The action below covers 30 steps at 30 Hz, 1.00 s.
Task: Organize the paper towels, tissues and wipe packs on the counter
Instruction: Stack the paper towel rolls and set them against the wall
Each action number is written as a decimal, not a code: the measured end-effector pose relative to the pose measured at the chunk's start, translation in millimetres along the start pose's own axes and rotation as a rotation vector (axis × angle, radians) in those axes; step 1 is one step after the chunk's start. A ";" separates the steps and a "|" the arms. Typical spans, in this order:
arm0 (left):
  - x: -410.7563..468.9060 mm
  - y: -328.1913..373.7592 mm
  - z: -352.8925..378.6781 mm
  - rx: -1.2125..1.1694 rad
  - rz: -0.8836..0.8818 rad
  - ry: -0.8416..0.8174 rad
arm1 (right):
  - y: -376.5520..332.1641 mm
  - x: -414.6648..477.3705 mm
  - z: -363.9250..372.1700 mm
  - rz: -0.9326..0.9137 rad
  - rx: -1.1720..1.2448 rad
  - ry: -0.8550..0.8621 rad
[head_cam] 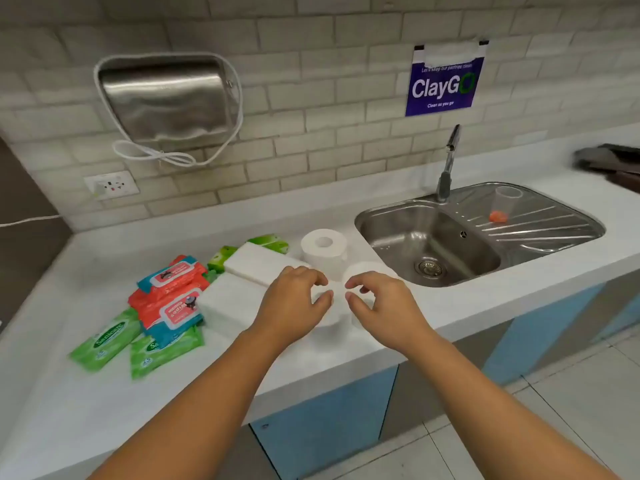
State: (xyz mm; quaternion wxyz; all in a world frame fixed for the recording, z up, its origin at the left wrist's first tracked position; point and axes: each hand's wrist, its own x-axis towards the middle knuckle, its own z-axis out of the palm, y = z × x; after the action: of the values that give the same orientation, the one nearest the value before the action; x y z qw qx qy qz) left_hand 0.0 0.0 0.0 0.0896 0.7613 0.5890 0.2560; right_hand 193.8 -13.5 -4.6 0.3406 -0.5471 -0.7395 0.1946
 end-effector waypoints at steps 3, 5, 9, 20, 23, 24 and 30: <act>1.4 -5.0 22.6 0.087 -0.079 -0.120 | 24.2 2.5 11.0 -0.007 -0.014 -0.113; -1.8 -8.2 35.3 0.134 -0.081 -0.184 | 40.4 3.2 20.3 -0.027 -0.024 -0.215; -5.7 -12.8 52.8 0.185 -0.086 -0.228 | 64.4 10.0 31.7 -0.069 -0.060 -0.334; -10.3 -16.2 76.9 0.272 -0.159 -0.193 | 85.9 22.9 54.9 -0.194 -0.098 -0.316; -19.8 -21.8 81.5 0.140 -0.168 -0.138 | 90.9 23.2 54.2 -0.177 -0.030 -0.292; -23.0 -23.5 81.2 0.099 -0.164 -0.117 | 90.9 23.6 52.6 -0.165 0.003 -0.295; -27.5 -21.9 60.1 -0.009 -0.159 0.069 | 66.9 28.3 38.8 -0.073 0.293 -0.196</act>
State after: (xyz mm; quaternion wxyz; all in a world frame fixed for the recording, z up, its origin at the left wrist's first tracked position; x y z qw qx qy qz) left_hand 6.3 -9.7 -68.6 0.0927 0.7023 0.6493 0.2767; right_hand 206.5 38.2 -67.5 0.3499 -0.4427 -0.7522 0.3401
